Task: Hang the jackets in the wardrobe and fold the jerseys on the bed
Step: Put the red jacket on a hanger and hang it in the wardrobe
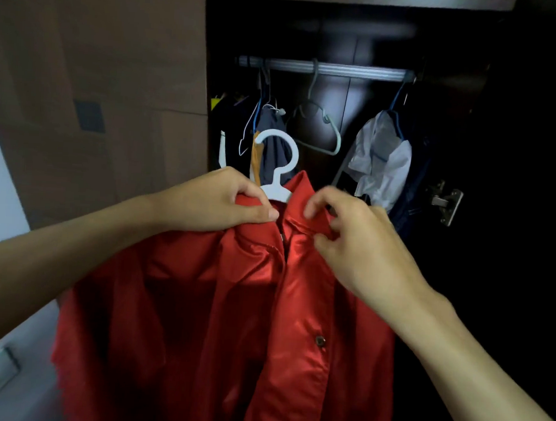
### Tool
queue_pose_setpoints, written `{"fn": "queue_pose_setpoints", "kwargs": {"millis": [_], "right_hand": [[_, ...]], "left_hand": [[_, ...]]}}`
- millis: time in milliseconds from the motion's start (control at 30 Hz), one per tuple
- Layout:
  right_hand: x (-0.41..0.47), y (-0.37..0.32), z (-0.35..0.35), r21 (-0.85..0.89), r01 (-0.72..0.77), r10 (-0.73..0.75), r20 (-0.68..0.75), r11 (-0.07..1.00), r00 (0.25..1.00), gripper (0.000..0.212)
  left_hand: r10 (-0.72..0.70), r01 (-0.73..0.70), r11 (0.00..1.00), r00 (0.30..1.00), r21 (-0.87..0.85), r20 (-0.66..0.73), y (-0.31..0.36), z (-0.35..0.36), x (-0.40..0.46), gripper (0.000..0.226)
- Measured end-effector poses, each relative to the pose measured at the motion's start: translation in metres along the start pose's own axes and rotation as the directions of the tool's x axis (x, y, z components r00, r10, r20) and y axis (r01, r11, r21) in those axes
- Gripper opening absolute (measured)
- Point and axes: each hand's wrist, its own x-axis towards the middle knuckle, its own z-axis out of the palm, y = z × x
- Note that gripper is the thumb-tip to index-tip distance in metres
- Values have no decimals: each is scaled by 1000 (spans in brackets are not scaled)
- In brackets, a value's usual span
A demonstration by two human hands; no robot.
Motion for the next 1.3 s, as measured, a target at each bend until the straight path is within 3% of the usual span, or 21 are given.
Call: {"fn": "queue_pose_setpoints", "kwargs": {"millis": [67,133,167,233,300,367,467,600,700,800,900,967,1133,1300], "right_hand": [[-2,2,-2,-113,-48,47,-14,992,999,23],[3,6,-5,110,-164,147,149,980,978,31],[5,5,-7,307,-277,190,286,910,939,34],[7,3,-10,561,-514,180,543,648,820,29],[9,5,-11,630,-619,108,655,468,748,29],[6,11,-9,675,-602,11,662,426,750,40],[-1,18,-4,710,-470,-65,584,524,809,56],[-1,26,8,715,-329,-6,423,617,906,20],[-2,29,18,669,-268,12,361,693,933,19],[-3,34,26,428,70,-126,103,901,987,20],[-1,32,30,140,326,-336,50,935,941,17],[-1,26,31,141,364,-378,91,921,921,16],[-12,6,32,-4,502,-502,7,865,865,14],[6,19,32,34,209,-212,163,977,964,15]], "left_hand": [[-21,20,999,999,28,44,-3,-3,1,20],[-16,14,999,998,50,56,-7,-3,2,20],[-14,11,998,999,62,52,-9,-3,2,19],[-8,5,996,1000,94,28,-12,-3,3,20],[0,0,993,1000,118,5,-13,-3,4,20],[-7,8,993,1000,116,-5,-14,-5,6,20],[-34,36,994,999,100,-19,-18,-9,9,23],[-46,47,997,999,67,-19,-20,-10,8,25],[-42,44,995,999,87,-19,-20,-9,7,24],[-49,49,994,999,96,-10,-22,-8,8,26],[-39,38,994,999,99,4,-21,-6,9,24],[-39,38,994,999,104,8,-19,-5,10,21],[-30,29,993,999,118,10,-17,-5,12,22],[-40,39,993,999,113,14,-14,-3,12,24]]}}
